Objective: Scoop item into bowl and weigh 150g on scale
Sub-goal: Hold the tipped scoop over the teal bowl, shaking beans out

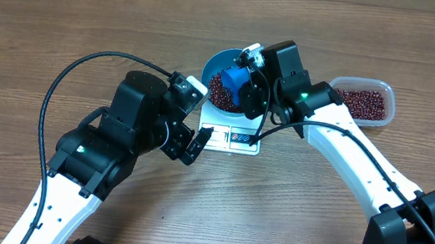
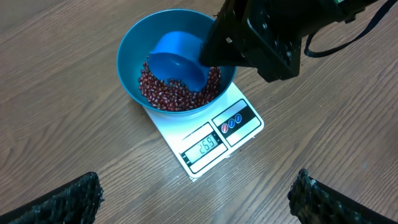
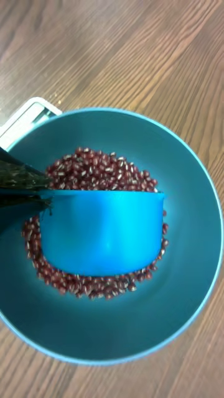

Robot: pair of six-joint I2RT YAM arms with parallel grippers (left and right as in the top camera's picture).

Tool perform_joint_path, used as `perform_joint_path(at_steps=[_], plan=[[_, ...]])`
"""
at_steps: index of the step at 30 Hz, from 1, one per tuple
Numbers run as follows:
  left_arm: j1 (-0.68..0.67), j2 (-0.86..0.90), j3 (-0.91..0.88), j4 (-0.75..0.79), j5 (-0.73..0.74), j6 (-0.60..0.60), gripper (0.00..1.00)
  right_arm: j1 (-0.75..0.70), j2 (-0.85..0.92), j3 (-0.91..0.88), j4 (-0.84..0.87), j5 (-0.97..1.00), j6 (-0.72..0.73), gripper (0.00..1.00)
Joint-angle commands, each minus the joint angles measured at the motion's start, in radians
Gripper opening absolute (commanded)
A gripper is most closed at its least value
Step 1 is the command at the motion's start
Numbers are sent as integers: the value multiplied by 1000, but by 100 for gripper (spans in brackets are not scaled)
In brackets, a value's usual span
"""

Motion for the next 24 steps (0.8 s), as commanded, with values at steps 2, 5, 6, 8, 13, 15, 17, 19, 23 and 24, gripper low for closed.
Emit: perform_joint_path(at_steps=[2, 5, 6, 8, 13, 15, 17, 19, 23, 24], plan=[[3, 2, -4, 1, 15, 19, 100, 3, -3, 2, 7, -49, 69, 4], [3, 2, -4, 1, 15, 19, 100, 1, -26, 2, 19, -63, 77, 4], [3, 2, -4, 1, 15, 19, 100, 1, -39, 2, 26, -64, 88, 4], [3, 2, -4, 1, 14, 19, 99, 0, -60, 2, 39, -66, 107, 4], [3, 2, -4, 1, 14, 19, 99, -13, -114, 2, 58, -68, 124, 4], [3, 2, -4, 1, 15, 19, 100, -21, -127, 2, 58, -68, 124, 4], [3, 2, -4, 1, 15, 19, 100, -28, -133, 2, 58, -68, 124, 4], [3, 2, -4, 1, 15, 19, 100, -34, -136, 2, 58, -68, 124, 4], [3, 2, -4, 1, 15, 19, 100, -36, -137, 2, 61, -68, 124, 4], [3, 2, -4, 1, 15, 19, 99, -36, -137, 2, 61, -68, 124, 4]])
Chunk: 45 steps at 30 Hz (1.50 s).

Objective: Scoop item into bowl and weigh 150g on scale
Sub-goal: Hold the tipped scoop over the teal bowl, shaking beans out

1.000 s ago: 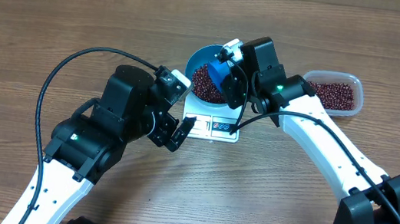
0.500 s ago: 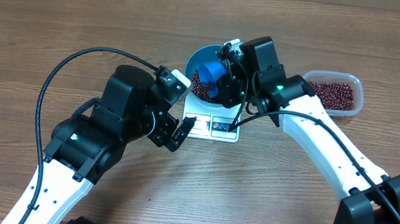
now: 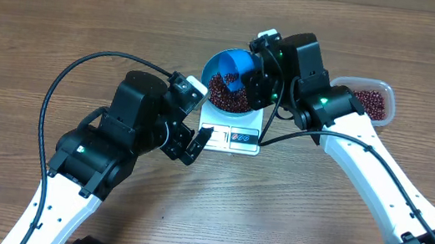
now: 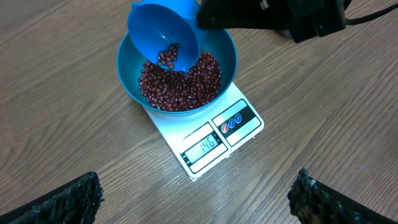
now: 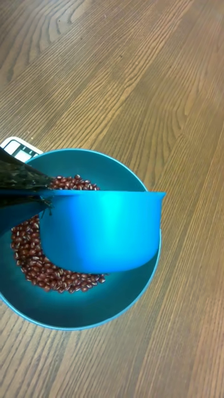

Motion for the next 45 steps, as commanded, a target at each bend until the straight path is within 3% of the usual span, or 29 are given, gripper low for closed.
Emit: perform_joint_path(at_steps=[1, 34, 41, 45], plan=[[3, 2, -4, 1, 15, 19, 100, -4, -24, 2, 11, -6, 4, 4], [3, 2, -4, 1, 14, 19, 99, -4, -24, 2, 13, 58, -4, 4], [3, 2, -4, 1, 15, 19, 100, -4, -24, 2, -17, 119, -157, 4], [3, 2, -4, 1, 15, 19, 99, -2, -24, 2, -38, 130, -162, 4]])
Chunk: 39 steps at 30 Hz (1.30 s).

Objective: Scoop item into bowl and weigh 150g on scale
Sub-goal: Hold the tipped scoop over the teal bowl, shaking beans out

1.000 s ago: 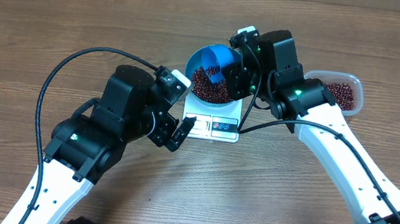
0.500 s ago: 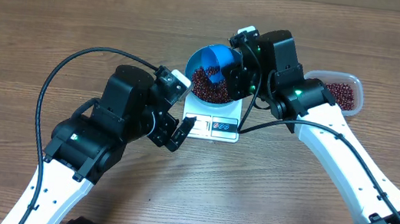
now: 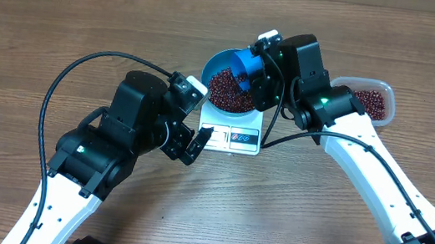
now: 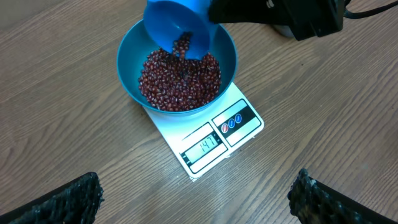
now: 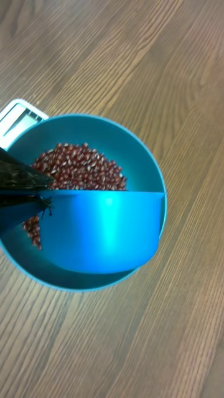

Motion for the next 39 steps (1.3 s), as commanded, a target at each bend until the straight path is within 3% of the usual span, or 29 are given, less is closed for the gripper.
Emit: perform_joint_path(at_steps=[1, 39], plan=[[3, 2, -4, 1, 14, 20, 99, -1, -24, 2, -8, 26, -45, 4], [3, 2, -4, 1, 15, 20, 99, 35, -24, 2, 38, 92, -69, 4]])
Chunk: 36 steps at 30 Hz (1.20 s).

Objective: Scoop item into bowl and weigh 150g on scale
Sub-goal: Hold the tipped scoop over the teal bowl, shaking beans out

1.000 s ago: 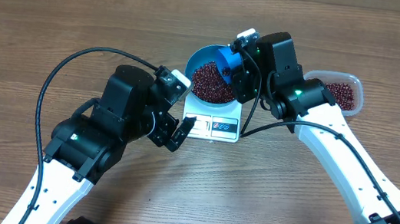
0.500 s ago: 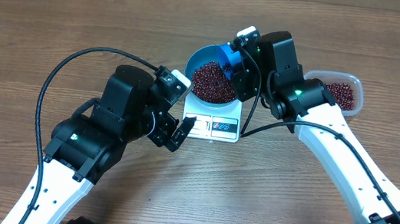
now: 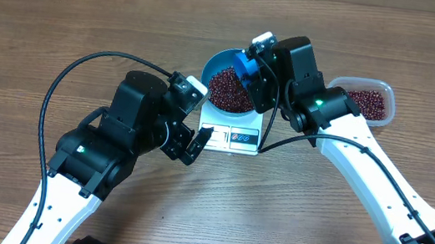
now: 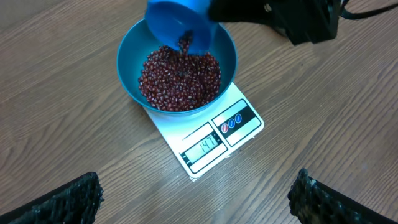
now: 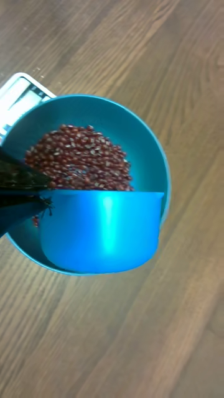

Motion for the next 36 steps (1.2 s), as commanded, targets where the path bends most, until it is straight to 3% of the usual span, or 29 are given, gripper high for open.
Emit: perform_joint_path(at_steps=[1, 36], plan=[[3, 2, -4, 1, 15, 19, 99, 9, -24, 2, 22, 6, -3, 4], [3, 2, -4, 1, 15, 19, 100, 15, -24, 2, -8, -117, 140, 4]])
